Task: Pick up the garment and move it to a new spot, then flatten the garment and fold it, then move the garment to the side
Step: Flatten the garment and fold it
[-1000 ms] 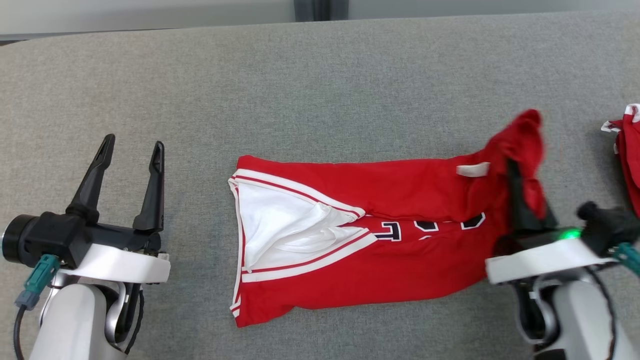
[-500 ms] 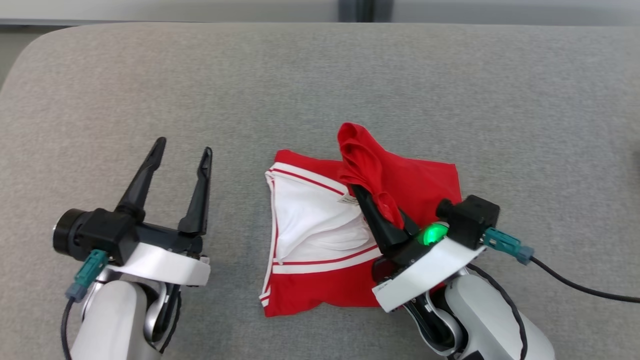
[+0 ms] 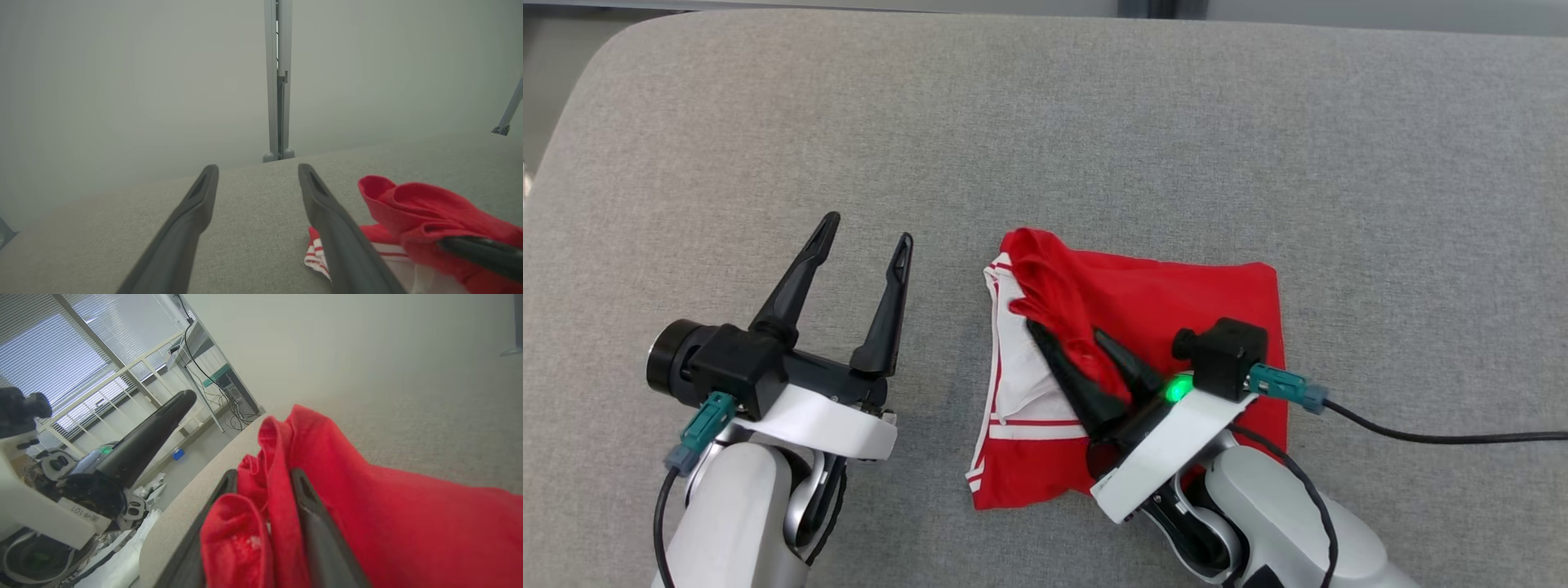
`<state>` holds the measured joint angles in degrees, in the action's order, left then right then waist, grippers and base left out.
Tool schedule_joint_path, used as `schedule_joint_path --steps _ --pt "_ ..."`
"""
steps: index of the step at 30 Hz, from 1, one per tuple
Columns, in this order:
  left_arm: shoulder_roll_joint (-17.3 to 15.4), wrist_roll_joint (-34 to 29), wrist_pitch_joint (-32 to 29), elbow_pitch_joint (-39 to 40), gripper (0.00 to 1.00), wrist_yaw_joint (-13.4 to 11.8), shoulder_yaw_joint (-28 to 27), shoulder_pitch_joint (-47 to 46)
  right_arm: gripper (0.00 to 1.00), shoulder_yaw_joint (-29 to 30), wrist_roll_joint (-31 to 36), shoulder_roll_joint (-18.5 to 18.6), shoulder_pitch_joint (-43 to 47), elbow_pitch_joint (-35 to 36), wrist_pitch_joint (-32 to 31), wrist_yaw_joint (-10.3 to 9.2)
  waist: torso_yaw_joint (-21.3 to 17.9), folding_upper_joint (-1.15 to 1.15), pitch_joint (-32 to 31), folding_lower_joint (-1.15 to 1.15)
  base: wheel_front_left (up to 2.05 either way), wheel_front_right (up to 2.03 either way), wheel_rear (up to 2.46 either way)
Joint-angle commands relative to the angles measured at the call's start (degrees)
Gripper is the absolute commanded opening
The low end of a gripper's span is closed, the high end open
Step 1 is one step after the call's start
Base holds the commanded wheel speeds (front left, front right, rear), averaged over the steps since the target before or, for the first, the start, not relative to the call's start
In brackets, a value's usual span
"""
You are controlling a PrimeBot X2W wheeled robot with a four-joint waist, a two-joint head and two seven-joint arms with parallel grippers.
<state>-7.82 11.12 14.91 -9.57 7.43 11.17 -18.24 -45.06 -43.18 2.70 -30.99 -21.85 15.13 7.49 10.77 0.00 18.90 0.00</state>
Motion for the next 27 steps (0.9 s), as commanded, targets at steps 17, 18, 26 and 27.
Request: schedule_joint_path --steps 17,18,26,27 --pt "-1.26 -0.56 0.18 0.76 1.00 0.06 -2.08 0.42 1.00 5.98 1.52 0.48 0.27 12.44 0.10 0.01 -4.77 0.00 -0.53 0.00 0.00 0.00 0.00" --pt "-1.31 -0.74 0.18 0.83 1.00 0.06 -2.26 0.63 1.00 8.72 3.04 0.47 0.92 13.24 0.11 0.01 -5.09 0.00 -0.63 0.00 0.00 0.00 0.00" --pt "-1.57 -1.17 0.18 1.43 1.00 0.05 -4.91 2.64 1.00 26.58 15.40 0.39 8.37 15.29 0.10 0.02 -7.80 0.00 -1.81 0.00 0.00 0.00 0.00" --pt "-1.61 -1.29 0.18 1.49 1.00 0.05 -5.24 3.03 1.00 28.26 17.16 0.37 9.29 15.19 0.10 0.01 -8.08 0.00 -2.04 0.00 0.00 0.00 0.00"
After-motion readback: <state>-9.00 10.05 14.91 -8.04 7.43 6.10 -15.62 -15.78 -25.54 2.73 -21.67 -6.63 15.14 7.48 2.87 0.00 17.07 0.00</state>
